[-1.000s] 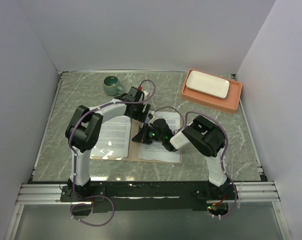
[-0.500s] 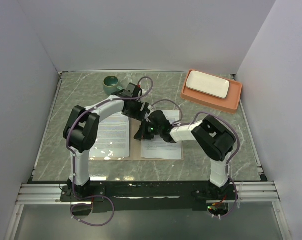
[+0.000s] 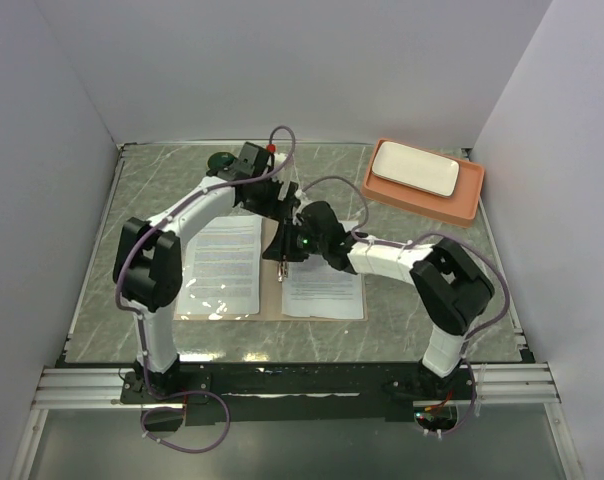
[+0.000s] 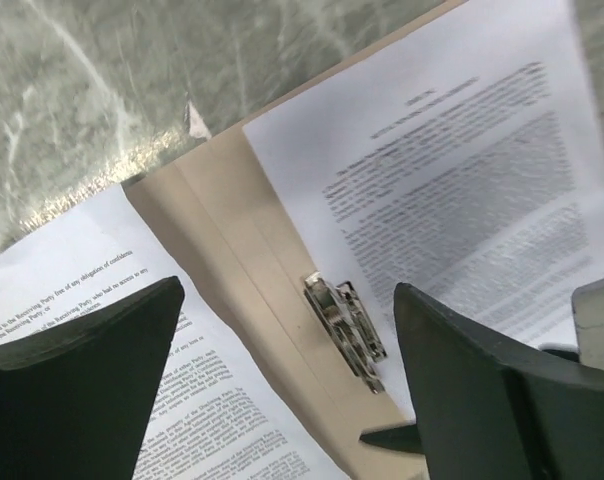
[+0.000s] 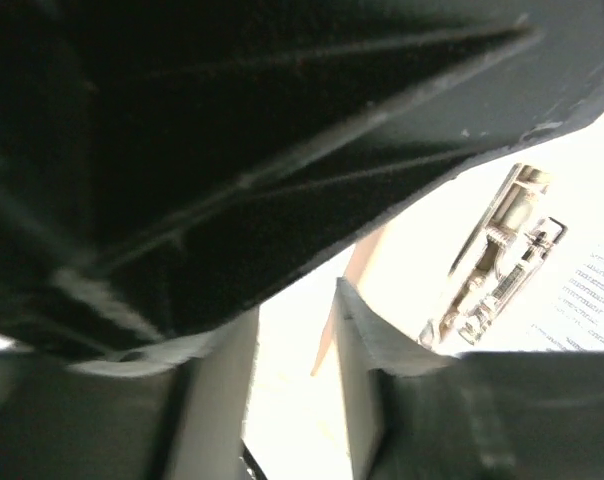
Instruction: Put the files into the folder
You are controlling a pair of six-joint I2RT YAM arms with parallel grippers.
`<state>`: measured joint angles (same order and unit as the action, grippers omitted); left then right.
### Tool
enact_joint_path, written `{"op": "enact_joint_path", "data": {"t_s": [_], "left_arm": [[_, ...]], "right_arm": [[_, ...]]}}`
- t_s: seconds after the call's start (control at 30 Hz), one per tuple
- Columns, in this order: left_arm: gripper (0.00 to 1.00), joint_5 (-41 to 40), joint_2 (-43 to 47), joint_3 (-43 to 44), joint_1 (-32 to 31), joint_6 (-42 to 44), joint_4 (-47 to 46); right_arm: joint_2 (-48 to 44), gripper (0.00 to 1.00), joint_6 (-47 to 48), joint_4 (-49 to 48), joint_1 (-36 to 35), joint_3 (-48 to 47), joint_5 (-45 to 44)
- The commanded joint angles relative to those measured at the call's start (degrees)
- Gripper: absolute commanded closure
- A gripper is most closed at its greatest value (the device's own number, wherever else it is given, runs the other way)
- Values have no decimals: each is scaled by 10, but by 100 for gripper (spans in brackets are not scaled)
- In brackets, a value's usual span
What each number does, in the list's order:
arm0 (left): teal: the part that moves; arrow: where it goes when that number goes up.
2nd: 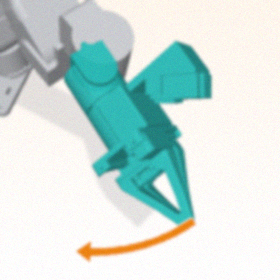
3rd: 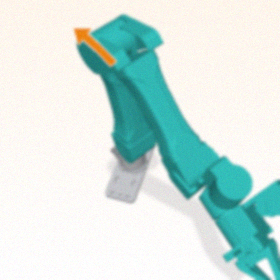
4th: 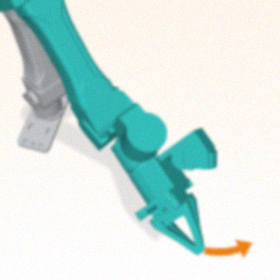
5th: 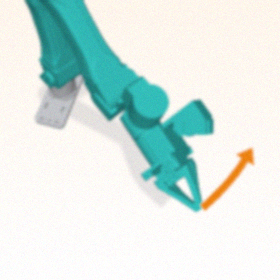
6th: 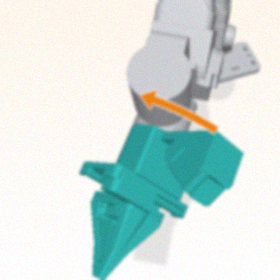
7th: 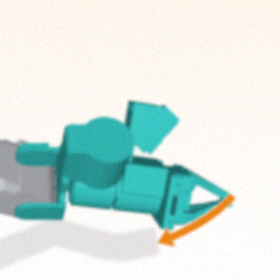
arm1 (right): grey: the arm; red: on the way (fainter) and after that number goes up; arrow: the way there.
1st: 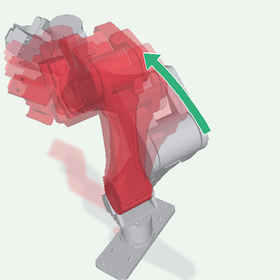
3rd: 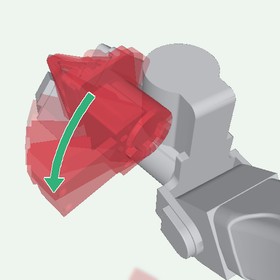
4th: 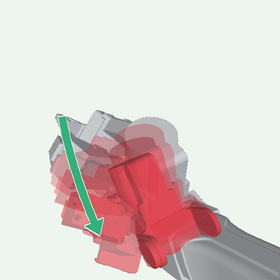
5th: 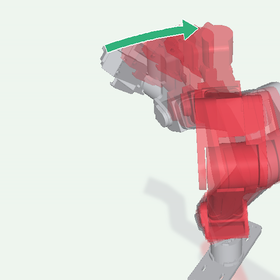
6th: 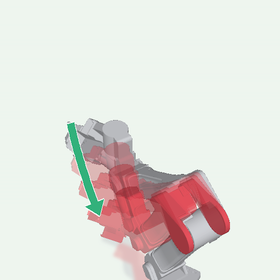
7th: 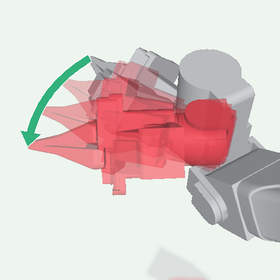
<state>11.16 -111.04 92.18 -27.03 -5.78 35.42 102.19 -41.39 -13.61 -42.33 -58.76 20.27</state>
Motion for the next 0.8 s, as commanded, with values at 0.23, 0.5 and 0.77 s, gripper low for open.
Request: {"op": "enact_joint_path", "data": {"t_s": [0.23,0.5,0.77], "left_arm": [[4,130,157,8,141,60,84],[4,235,216,-103,343,202,145],[3,276,168,-135,437,268,190]], "right_arm": [[-18,39,98,329,-22,-147,-214],[80,39,115,465,-41,-286,-275],[157,42,114,501,-41,-351,-266]]}}
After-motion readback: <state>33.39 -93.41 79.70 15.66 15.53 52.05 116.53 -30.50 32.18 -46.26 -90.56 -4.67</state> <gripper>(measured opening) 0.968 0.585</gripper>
